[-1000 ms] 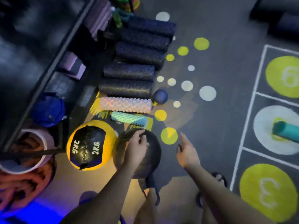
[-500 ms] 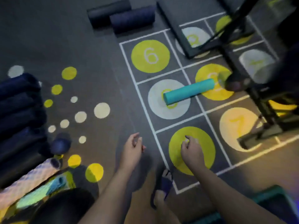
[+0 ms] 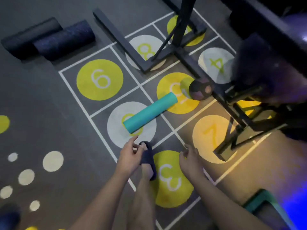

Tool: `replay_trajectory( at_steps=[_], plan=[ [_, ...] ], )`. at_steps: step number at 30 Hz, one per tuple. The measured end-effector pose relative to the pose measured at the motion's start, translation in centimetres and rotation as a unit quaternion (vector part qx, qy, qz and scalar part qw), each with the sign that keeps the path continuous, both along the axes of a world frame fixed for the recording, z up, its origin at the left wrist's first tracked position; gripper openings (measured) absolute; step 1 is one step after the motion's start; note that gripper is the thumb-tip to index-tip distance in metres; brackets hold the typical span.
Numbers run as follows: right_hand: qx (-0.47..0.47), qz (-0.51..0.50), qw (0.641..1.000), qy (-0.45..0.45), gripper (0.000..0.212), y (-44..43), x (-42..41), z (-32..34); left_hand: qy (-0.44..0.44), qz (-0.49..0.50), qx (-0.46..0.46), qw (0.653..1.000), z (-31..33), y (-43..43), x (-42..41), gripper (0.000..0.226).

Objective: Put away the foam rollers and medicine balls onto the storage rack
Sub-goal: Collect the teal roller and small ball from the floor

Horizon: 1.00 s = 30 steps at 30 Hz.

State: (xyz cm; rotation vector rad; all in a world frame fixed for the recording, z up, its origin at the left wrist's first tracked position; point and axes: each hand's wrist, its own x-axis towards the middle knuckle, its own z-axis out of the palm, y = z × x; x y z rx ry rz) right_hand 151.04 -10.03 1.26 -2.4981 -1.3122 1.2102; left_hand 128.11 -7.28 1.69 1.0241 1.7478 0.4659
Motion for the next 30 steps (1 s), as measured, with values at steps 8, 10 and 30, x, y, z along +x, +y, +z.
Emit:
replay_trajectory(
  at_steps=[8, 10, 30],
  plan=[
    [0.038, 0.094, 0.993, -0.063, 0.058, 21.8, 6.2, -11.8, 0.095, -0.128, 0.024, 0.987, -13.0, 18.8, 6.2, 0.075],
    [0.022, 0.083, 0.994, -0.066, 0.061, 25.0, 7.7, -15.1, 0.098, -0.117, 0.007, 0.988, -16.1, 20.2, 8.1, 0.082],
    [0.011, 0.076, 0.959, -0.273, 0.141, 45.1, 24.6, -38.0, 0.376, -0.303, -0.129, 0.866, -43.1, 32.6, 15.6, 0.146]
  ],
)
